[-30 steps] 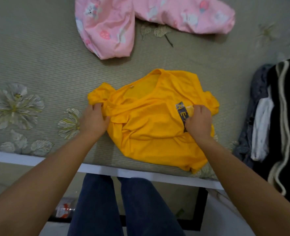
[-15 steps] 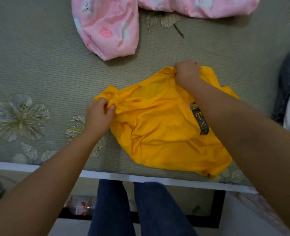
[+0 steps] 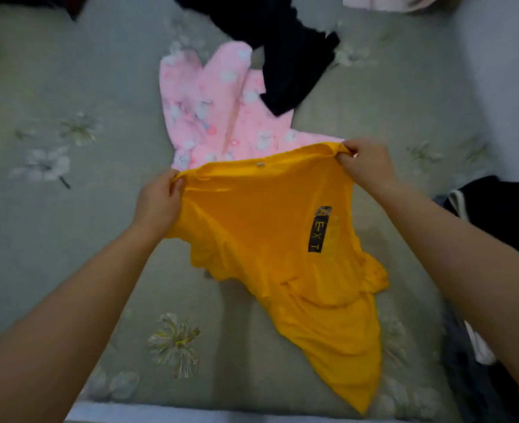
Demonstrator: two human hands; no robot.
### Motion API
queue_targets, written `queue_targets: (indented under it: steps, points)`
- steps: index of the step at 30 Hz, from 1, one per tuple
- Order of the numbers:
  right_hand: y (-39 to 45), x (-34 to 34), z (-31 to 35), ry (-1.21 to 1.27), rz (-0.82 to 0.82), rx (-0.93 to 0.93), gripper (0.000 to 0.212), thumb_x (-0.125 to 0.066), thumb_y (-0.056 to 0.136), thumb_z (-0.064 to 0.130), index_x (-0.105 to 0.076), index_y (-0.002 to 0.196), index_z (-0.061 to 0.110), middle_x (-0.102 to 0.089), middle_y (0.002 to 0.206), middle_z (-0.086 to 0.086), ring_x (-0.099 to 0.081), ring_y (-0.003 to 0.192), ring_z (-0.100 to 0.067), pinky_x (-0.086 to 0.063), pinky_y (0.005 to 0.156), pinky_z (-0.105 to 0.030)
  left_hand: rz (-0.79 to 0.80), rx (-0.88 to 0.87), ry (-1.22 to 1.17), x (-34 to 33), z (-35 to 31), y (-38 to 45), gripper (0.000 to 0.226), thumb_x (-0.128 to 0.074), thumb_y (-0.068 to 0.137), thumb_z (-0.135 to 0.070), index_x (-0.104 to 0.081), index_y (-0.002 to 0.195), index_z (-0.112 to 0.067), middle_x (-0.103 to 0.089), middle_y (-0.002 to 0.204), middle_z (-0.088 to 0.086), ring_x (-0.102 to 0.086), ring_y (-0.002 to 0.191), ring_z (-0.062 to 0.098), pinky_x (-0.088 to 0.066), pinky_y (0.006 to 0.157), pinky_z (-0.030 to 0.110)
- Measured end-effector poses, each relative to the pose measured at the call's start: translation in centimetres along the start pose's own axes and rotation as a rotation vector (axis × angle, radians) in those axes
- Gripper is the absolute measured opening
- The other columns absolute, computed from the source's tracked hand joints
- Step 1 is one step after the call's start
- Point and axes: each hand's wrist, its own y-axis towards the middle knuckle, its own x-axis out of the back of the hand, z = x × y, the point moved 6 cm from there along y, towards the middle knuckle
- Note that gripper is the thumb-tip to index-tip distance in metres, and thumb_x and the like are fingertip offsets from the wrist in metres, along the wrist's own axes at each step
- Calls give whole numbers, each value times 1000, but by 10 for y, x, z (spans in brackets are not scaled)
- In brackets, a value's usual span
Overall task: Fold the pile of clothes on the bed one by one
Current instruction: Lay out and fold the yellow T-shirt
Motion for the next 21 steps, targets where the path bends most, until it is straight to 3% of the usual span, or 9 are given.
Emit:
queue_targets:
  steps: [3, 6, 9, 11, 17, 21]
  points:
    - [4, 65, 37, 92, -158, 32, 16, -53, 85, 4, -67, 82, -4, -63, 80, -25, -52, 74, -27, -18, 56, -32, -174, -71, 16, 63, -43, 22, 22, -42, 95, -9, -55, 90, 9, -56, 95, 34, -52, 90, 43, -26, 69, 41]
    - [-1, 124, 80, 120, -279, 140, 17, -54, 84, 3, -70, 90, -1, -65, 82, -23, -57, 80, -32, -15, 55, -27, -351, -151, 11, 128, -79, 29, 22, -41, 94, -4, -54, 84, 11, -55, 90, 34, -51, 86, 42, -23, 65, 39]
    - [-12, 171, 117, 119, -360, 232, 19, -56, 84, 2, -69, 96, -2, -66, 92, -24, -57, 89, -37, -26, 63, -29, -510, -202, -101, 188, -105, 20, 21, -39, 95, -2, -55, 87, 10, -54, 83, 30, -48, 81, 38, -22, 63, 35]
    - [-23, 197, 139, 140, -441, 274, 21, -56, 84, 1, -69, 100, -2, -66, 95, -25, -57, 90, -38, -27, 64, -28, -586, -259, -162, 222, -117, 10, 20, -38, 95, -2, -56, 88, 4, -50, 75, 16, -42, 75, 27, -18, 58, 27]
    - [-64, 231, 214, 155, -533, 324, 19, -53, 88, 6, -69, 90, -5, -60, 83, -25, -53, 82, -37, -31, 67, -32, -719, -395, -115, 315, -116, -31, 22, -40, 96, -9, -57, 97, 5, -56, 91, 24, -41, 76, 20, -18, 57, 21]
    - [-111, 233, 271, 95, -530, 362, 22, -50, 91, 10, -69, 88, -2, -62, 86, -23, -55, 86, -35, -38, 79, -40, -756, -427, -63, 373, -94, -67, 25, -41, 96, -11, -58, 103, 6, -56, 99, 26, -49, 86, 34, -24, 66, 21]
